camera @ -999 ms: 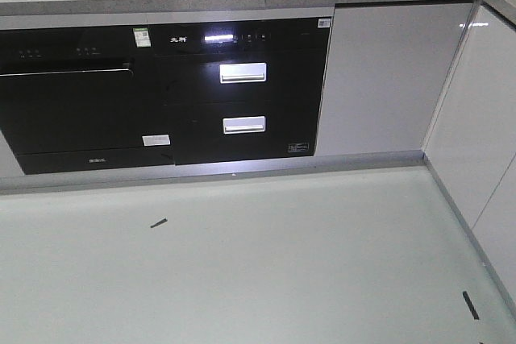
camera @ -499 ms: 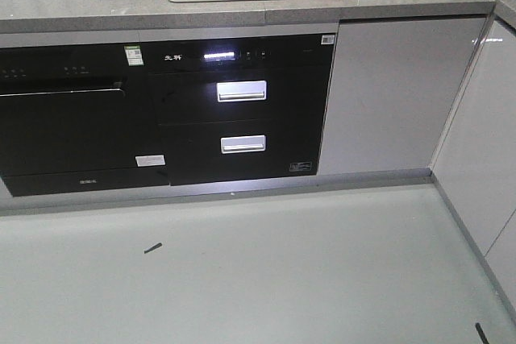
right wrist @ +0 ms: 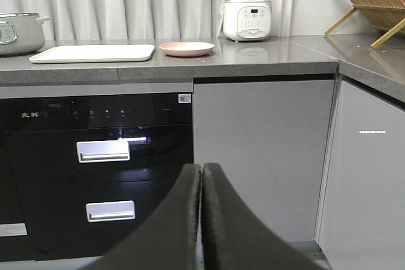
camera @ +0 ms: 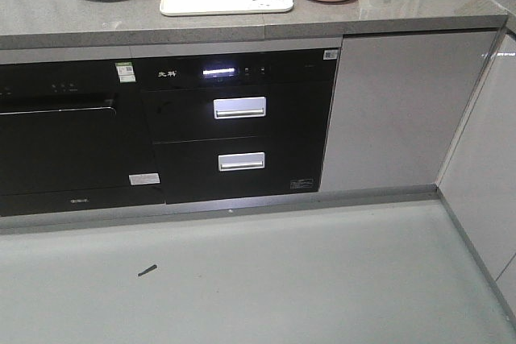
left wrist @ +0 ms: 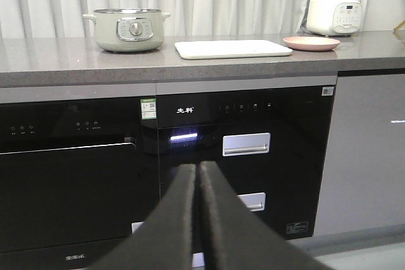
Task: Transfer vegetables to tray and serve
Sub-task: 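Drive the base toward the counter with the pot and tray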
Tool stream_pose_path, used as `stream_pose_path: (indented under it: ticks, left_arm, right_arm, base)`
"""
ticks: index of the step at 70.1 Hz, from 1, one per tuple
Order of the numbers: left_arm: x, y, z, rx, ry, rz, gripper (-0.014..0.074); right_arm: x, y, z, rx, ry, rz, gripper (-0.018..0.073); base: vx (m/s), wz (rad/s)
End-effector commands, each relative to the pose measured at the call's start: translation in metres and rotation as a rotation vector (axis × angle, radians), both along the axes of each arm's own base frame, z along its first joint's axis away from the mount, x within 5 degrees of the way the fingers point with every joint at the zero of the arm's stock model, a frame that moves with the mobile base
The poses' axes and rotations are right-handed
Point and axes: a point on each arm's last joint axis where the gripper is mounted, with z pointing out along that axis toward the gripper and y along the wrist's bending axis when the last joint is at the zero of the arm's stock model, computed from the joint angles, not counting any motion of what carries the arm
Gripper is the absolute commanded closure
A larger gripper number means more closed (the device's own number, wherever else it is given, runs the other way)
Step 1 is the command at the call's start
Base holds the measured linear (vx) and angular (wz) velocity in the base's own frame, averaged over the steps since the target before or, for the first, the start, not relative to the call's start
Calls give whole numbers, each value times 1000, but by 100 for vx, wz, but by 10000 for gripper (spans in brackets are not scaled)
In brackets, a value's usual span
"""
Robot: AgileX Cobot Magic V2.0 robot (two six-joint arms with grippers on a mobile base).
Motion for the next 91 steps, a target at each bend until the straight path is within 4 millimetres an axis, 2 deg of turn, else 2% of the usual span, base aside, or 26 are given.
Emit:
stream_pose_path:
  ticks: [1, 91]
  left_arm:
    - [0, 0, -1, -14, -64, 1, 602]
    - [0, 0, -1, -14, -64, 1, 602]
  right_arm:
    - [0, 0, 2, -17, -69, -7, 565]
    - [0, 0, 2, -17, -69, -7, 565]
  base:
    - [16, 1]
    - [19, 5]
